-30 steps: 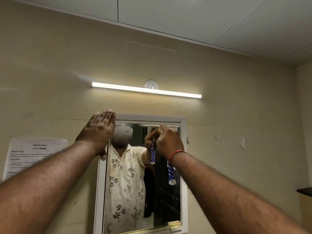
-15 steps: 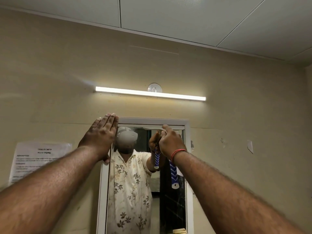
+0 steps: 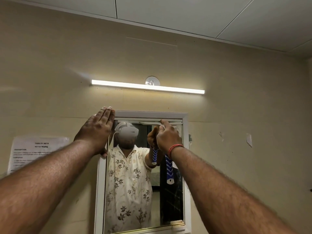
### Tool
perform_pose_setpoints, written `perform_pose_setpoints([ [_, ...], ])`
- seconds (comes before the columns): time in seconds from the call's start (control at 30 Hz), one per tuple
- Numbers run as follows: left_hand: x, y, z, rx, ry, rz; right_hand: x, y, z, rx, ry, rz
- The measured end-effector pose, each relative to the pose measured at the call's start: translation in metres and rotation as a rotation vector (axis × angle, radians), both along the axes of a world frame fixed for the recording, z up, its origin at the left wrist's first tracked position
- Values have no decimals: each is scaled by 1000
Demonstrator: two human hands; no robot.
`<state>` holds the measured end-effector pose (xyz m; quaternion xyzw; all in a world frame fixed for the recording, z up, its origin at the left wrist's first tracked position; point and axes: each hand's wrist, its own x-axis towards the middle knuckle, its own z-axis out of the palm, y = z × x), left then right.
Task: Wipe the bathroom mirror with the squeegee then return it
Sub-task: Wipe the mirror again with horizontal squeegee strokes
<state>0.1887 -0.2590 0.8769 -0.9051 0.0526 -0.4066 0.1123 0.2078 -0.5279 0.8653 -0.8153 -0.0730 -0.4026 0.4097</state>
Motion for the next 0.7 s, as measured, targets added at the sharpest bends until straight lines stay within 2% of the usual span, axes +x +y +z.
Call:
perform_pose_setpoints([
  [0.5, 5, 5, -6, -17, 4, -51, 0, 1, -15, 57, 1, 47],
  [0.7, 29, 31, -38, -92, -50, -217, 2, -1, -20, 64, 20, 59],
])
